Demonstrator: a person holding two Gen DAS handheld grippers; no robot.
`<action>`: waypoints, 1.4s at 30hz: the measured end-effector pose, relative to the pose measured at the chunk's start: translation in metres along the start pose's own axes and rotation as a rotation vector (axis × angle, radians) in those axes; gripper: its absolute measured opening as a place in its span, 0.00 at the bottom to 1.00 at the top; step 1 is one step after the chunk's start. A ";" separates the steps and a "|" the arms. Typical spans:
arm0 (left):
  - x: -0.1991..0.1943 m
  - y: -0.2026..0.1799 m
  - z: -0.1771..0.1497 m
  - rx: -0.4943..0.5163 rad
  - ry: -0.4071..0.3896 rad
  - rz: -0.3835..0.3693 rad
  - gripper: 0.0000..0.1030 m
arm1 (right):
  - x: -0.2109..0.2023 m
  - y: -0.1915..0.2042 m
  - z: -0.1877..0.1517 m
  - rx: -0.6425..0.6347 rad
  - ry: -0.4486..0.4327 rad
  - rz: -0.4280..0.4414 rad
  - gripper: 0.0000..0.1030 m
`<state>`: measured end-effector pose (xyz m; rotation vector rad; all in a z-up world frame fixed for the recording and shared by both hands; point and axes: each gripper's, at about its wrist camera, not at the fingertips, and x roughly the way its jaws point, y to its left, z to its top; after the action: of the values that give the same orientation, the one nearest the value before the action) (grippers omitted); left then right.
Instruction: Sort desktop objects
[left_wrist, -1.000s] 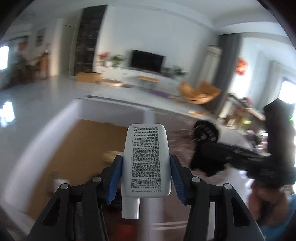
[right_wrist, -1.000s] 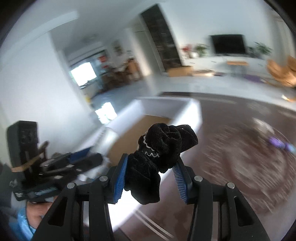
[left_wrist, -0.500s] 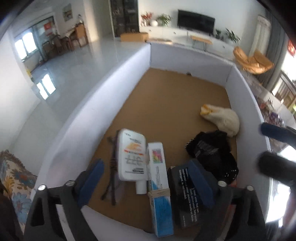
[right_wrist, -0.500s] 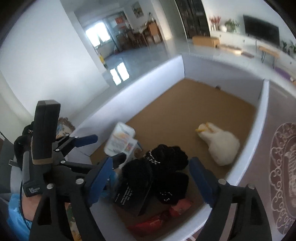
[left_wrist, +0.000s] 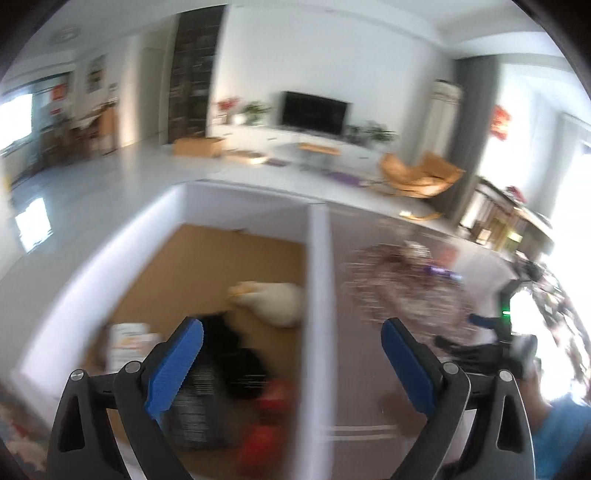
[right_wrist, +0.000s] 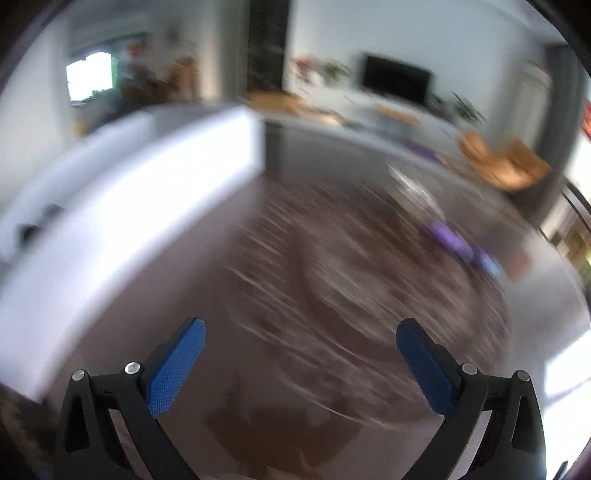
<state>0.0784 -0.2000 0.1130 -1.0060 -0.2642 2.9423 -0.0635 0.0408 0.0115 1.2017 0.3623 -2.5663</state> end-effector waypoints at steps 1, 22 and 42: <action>0.001 -0.017 -0.001 0.022 0.002 -0.032 0.99 | 0.004 -0.024 -0.008 0.032 0.020 -0.026 1.00; 0.208 -0.194 -0.060 0.263 0.268 -0.027 1.00 | 0.004 -0.148 -0.059 0.299 0.074 -0.112 1.00; 0.263 -0.193 -0.051 0.236 0.302 0.006 1.00 | 0.005 -0.148 -0.059 0.300 0.074 -0.112 1.00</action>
<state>-0.1051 0.0178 -0.0539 -1.3850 0.0905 2.6880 -0.0778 0.1977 -0.0129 1.4161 0.0609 -2.7503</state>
